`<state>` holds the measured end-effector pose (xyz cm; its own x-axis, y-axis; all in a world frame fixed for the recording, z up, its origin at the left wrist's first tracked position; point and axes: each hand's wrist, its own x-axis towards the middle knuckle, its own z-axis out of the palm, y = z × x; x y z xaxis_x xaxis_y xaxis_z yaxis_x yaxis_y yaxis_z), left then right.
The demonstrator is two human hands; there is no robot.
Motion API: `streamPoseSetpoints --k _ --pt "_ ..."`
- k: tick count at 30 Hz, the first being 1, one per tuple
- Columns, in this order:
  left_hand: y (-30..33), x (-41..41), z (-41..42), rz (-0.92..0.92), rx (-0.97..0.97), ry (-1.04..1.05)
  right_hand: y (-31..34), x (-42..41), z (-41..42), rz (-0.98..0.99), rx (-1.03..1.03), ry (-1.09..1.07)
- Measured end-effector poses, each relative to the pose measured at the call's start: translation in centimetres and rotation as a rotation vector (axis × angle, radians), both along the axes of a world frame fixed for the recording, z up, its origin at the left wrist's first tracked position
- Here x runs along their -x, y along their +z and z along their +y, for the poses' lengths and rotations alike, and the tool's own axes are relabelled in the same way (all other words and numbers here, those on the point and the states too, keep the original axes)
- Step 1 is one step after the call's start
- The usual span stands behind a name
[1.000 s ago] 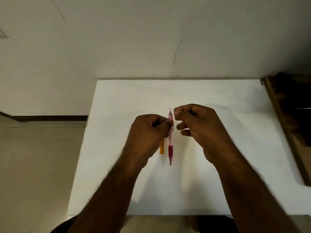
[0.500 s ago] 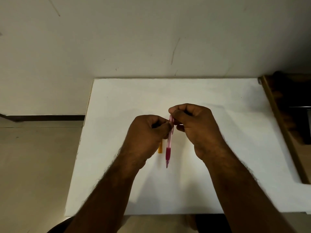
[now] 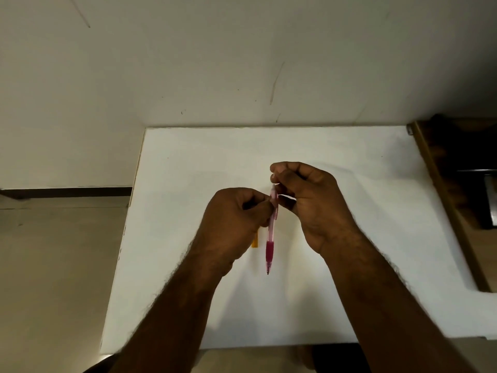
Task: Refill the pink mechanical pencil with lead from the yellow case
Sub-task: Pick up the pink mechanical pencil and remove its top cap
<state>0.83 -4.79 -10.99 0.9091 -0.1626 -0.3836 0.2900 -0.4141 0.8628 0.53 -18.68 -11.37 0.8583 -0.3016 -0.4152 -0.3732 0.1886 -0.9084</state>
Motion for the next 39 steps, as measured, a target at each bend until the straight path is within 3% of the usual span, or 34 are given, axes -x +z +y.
streamPoseSetpoints --k 3,8,13,18,21,25,28,39 --pt "0.0 0.0 0.1 -0.003 0.000 0.024 -0.5 -0.2 -0.7 -0.016 0.168 -0.065" --pt "0.1 -0.4 0.5 -0.019 -0.001 0.102 -2.4 0.4 -1.2 0.013 0.946 0.110" --pt "0.0 -0.2 0.4 -0.006 -0.022 0.083 -3.9 0.8 -0.8 0.137 1.157 0.261" --pt "0.0 -0.1 0.4 0.003 -0.024 0.071 -3.9 0.8 -1.1 0.143 1.160 0.282" --pt "0.2 0.0 0.5 0.002 -0.033 0.056 -2.6 0.6 -1.9 0.046 1.093 0.150" --pt "0.3 -0.1 0.5 0.007 -0.036 0.031 -0.4 0.0 -2.5 -0.038 0.513 0.061" --pt "0.3 -0.1 0.4 -0.001 -0.048 0.019 0.1 0.3 -1.8 0.014 0.305 0.191" --pt "0.0 0.1 0.4 -0.001 -0.072 -0.017 -0.6 0.1 -0.8 -0.012 0.486 0.268"
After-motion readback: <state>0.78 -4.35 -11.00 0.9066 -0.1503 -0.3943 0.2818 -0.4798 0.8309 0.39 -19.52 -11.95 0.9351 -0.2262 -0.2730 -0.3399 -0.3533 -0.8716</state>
